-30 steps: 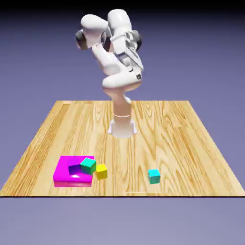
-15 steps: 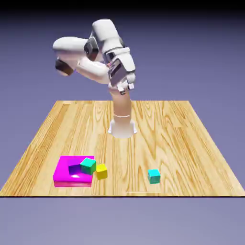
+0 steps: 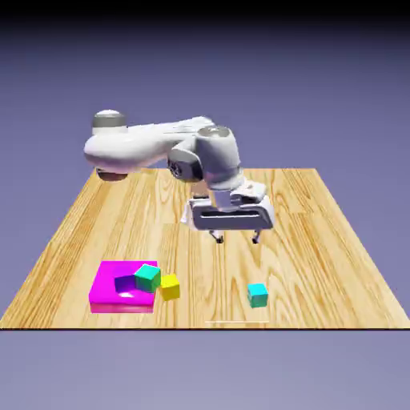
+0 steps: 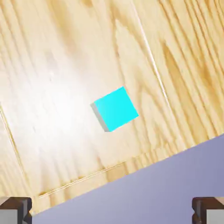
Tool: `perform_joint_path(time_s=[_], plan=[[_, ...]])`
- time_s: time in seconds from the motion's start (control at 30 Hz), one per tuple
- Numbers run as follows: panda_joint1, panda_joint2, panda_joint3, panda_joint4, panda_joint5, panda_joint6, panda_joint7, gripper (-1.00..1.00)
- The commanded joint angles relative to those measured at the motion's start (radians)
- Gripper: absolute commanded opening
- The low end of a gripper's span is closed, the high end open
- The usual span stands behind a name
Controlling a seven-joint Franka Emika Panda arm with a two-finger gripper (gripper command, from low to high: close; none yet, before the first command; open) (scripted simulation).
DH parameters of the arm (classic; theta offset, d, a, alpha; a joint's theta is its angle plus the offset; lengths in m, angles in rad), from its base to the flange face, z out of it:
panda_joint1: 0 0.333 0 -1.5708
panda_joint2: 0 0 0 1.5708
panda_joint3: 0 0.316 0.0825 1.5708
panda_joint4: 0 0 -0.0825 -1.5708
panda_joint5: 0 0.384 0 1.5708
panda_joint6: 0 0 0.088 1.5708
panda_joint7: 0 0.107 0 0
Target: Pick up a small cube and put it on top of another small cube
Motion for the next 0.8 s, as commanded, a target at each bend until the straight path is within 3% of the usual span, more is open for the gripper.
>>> perform_joint_path(time_s=[0.0, 0.13, 0.3, 0.33, 0.53, 0.77], plan=[[0.036, -0.02, -0.028, 0.011, -0.027, -0.029, -0.037, 0.0], [0.177, -0.098, -0.136, 0.054, -0.13, -0.142, -0.18, 0.0], [0.15, -0.143, -0.279, 0.045, -0.251, -0.056, -0.194, 0.0], [0.15, -0.143, -0.279, 0.045, -0.251, -0.056, -0.194, -1.0], [0.172, -0.06, -0.114, 0.057, -0.099, -0.152, -0.192, -1.0], [0.168, 0.194, -0.243, 0.051, 0.144, -0.031, -0.282, -1.0]])
